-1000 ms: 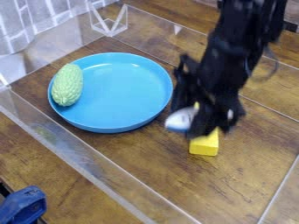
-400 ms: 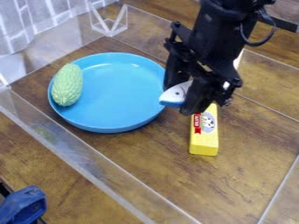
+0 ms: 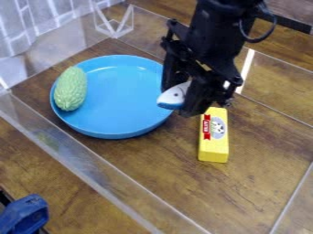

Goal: Put the white object in the blue tray

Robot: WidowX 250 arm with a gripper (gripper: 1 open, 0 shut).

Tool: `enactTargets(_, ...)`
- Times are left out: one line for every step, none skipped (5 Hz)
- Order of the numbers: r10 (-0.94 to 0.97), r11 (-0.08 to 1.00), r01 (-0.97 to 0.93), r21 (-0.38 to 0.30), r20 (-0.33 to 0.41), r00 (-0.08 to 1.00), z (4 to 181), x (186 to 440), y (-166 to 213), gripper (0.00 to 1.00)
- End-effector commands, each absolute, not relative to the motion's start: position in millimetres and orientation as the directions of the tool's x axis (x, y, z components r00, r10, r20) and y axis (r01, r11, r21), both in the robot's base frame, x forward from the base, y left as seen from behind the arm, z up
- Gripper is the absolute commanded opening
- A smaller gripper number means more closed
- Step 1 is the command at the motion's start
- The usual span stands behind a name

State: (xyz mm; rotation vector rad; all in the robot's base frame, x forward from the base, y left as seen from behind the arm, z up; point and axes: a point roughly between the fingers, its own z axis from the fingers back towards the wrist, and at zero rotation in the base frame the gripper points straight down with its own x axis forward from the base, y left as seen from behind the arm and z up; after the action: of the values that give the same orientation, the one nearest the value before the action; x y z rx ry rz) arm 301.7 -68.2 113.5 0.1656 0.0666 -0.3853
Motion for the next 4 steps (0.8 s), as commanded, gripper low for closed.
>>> enactTargets(-0.349, 0.925, 0.346, 0.155, -0.011, 0.937, 133.2, 302.0, -64.3, 0.0)
enactTargets(-0.339, 0.929, 0.336, 0.157, -0.009, 0.941, 132.0, 300.8, -63.2, 0.0)
enactTargets(-0.336, 0.93, 0.332, 0.155, -0.004, 0.942, 129.5, 301.4, -65.0, 0.0)
enactTargets(-0.333, 0.932, 0.329, 0.151, -0.002, 0.943, 127.6, 301.7, -67.0, 0.0)
